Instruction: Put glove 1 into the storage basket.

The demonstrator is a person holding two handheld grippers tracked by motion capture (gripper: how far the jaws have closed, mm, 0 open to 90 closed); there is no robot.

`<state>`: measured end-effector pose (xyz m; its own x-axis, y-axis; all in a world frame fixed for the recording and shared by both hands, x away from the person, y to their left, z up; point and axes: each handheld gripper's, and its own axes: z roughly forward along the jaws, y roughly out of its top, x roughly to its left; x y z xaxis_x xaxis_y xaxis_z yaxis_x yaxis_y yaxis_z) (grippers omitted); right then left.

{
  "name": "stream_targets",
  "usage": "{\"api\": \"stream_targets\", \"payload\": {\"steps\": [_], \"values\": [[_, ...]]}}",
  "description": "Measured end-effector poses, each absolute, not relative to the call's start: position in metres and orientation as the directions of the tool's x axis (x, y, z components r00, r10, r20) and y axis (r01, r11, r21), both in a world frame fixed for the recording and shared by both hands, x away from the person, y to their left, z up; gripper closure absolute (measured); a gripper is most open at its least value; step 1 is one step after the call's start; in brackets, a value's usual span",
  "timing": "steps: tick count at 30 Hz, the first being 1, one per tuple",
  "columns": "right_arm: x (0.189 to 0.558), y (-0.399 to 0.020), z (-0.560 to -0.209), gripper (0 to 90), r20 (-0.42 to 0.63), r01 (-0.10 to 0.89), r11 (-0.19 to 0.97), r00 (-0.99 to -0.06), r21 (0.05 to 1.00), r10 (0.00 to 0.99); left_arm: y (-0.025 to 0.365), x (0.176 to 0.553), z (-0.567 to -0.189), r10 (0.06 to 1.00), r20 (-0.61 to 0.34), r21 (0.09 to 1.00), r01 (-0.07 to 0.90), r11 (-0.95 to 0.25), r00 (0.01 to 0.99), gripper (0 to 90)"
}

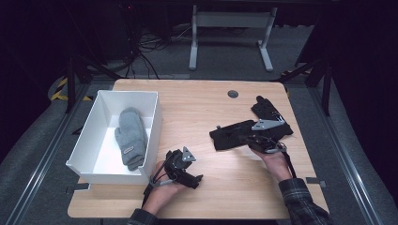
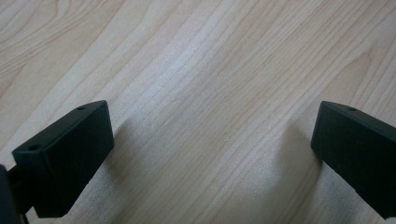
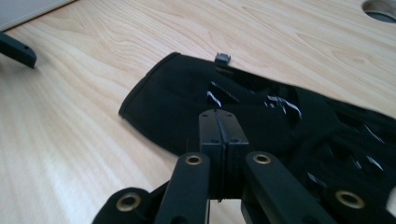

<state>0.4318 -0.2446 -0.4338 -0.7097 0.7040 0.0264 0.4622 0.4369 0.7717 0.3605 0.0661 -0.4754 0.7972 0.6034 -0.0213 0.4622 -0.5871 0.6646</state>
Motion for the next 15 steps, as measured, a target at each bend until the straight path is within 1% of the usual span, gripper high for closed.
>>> {"api": "stream_targets", "payload": {"steps": [2,5,10,13,15], "values": [[0.439,-0.238,-0.437,90.0,0.036,0.464,0.431,-0.712,0.773,0.702,0.069,0.360,-0.478,0.597,-0.019,0.683,0.447,-0.578,0.802,0.0],[0.446,-0.229,-0.445,90.0,0.034,0.475,0.454,-0.719,0.754,0.695,0.069,0.360,-0.478,0.598,-0.020,0.683,0.447,-0.578,0.802,0.0],[0.446,-0.226,-0.457,90.0,0.017,0.489,0.498,-0.726,0.716,0.687,0.069,0.360,-0.478,0.598,-0.021,0.684,0.448,-0.576,0.801,0.1],[0.441,-0.229,-0.460,90.0,0.043,0.493,0.480,-0.728,0.726,0.684,0.069,0.360,-0.478,0.598,-0.022,0.684,0.448,-0.576,0.801,0.0],[0.438,-0.229,-0.460,90.0,0.042,0.488,0.492,-0.739,0.721,0.672,0.069,0.360,-0.478,0.598,-0.020,0.682,0.448,-0.577,0.801,0.0]]}}
